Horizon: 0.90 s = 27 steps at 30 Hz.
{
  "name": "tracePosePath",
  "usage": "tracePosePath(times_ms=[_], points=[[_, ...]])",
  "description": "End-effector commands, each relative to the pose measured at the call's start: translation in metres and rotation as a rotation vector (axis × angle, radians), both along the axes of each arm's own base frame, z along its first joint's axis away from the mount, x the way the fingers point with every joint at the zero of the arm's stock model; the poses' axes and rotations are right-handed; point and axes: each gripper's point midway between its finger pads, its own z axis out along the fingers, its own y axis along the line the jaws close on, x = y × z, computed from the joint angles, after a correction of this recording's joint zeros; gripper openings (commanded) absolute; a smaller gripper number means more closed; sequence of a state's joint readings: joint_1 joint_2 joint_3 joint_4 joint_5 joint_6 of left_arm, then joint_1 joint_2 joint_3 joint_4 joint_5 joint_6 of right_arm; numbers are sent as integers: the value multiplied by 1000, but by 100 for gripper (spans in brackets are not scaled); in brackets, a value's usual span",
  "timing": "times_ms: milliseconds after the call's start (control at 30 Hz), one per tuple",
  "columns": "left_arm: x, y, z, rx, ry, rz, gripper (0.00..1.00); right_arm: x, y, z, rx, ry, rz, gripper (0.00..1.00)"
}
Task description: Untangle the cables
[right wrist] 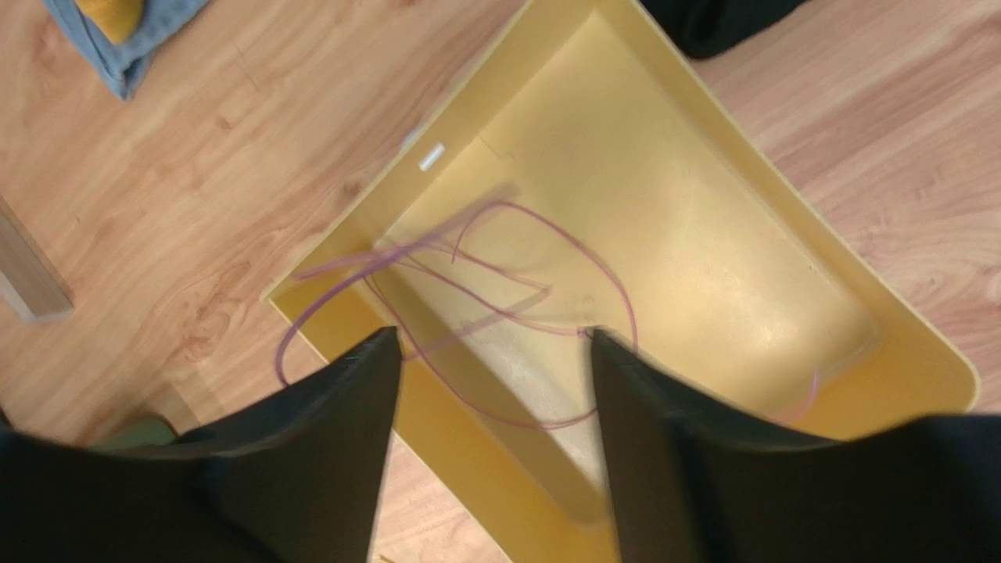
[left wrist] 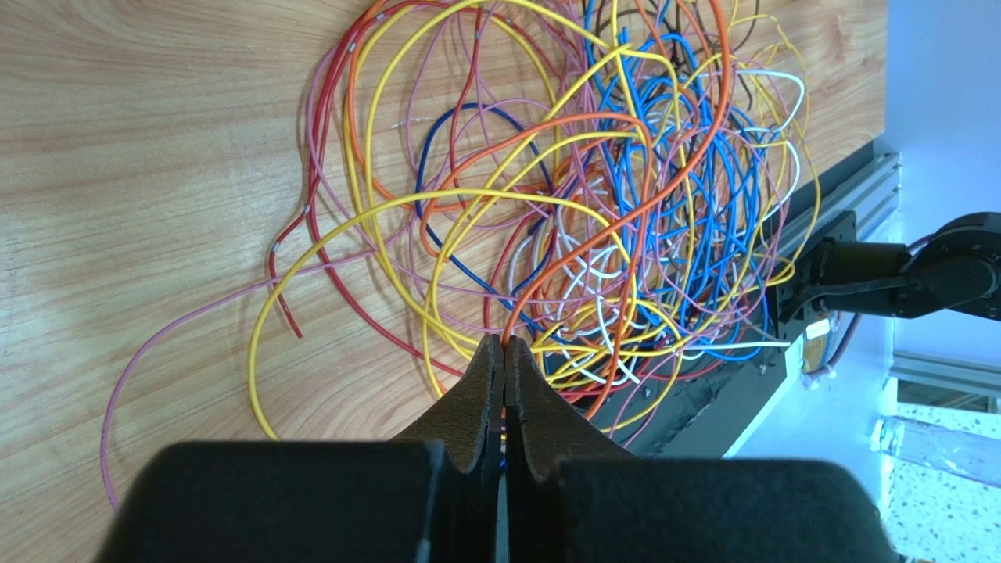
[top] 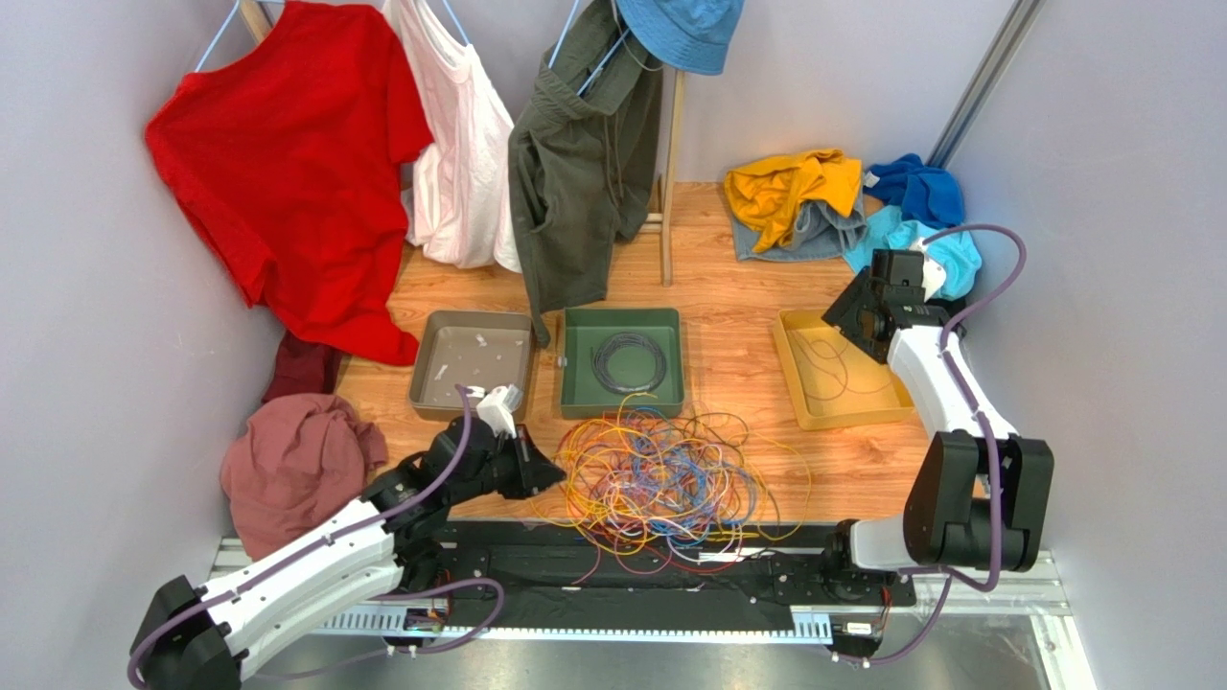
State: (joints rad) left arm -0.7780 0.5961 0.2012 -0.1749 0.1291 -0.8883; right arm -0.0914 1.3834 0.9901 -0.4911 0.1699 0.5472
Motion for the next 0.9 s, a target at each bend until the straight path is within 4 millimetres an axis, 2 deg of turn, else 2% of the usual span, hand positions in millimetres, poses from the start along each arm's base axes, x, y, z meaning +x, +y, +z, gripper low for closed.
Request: tracePosePath(times_ms=[0, 33, 67, 100, 133, 167, 200, 233, 267, 367, 433, 533, 567, 600, 667, 700, 733, 767, 867], points=[[3, 3, 14, -6, -29, 15, 0, 1, 14, 59, 31, -160, 12, 92], [5, 3, 20, -14, -46, 22, 0, -2, 16, 64, 33, -181, 15, 92], [7, 4, 23, -14, -56, 31, 0, -8, 21, 82, 48, -242, 11, 93], [8, 4, 27, -17, -65, 32, 0, -12, 23, 90, 54, -275, 7, 93], [9, 4, 30, -20, -72, 34, 0, -16, 27, 90, 70, -302, 14, 93], [10, 3, 33, -21, -80, 33, 0, -24, 32, 109, 88, -374, 27, 94], [11, 2, 41, -28, -90, 34, 0, -28, 38, 117, 112, -412, 39, 94], [12, 2, 44, -26, -95, 31, 0, -33, 49, 117, 146, -435, 75, 93], [14, 2, 47, -21, -109, 30, 0, -43, 56, 133, 157, -494, 101, 93], [17, 3, 62, -14, -134, 33, 0, -69, 88, 145, 170, -545, 212, 93], [19, 5, 72, -11, -148, 43, 0, -84, 95, 144, 159, -552, 236, 93], [22, 5, 83, -13, -169, 48, 0, -108, 122, 142, 232, -609, 360, 88], [23, 5, 86, -16, -175, 53, 0, -113, 133, 129, 254, -593, 406, 86], [24, 4, 91, -19, -182, 55, 0, -122, 153, 127, 313, -592, 509, 84], [26, 4, 96, -10, -189, 56, 0, -139, 180, 121, 356, -576, 637, 83], [28, 3, 103, -11, -194, 56, 0, -145, 188, 111, 364, -552, 678, 82], [29, 3, 106, -5, -204, 52, 0, -153, 196, 109, 360, -552, 725, 82], [29, 4, 109, 5, -204, 51, 0, -167, 212, 105, 379, -542, 807, 82], [32, 7, 134, 21, -261, 42, 0, -194, 242, 97, 414, -552, 979, 77]])
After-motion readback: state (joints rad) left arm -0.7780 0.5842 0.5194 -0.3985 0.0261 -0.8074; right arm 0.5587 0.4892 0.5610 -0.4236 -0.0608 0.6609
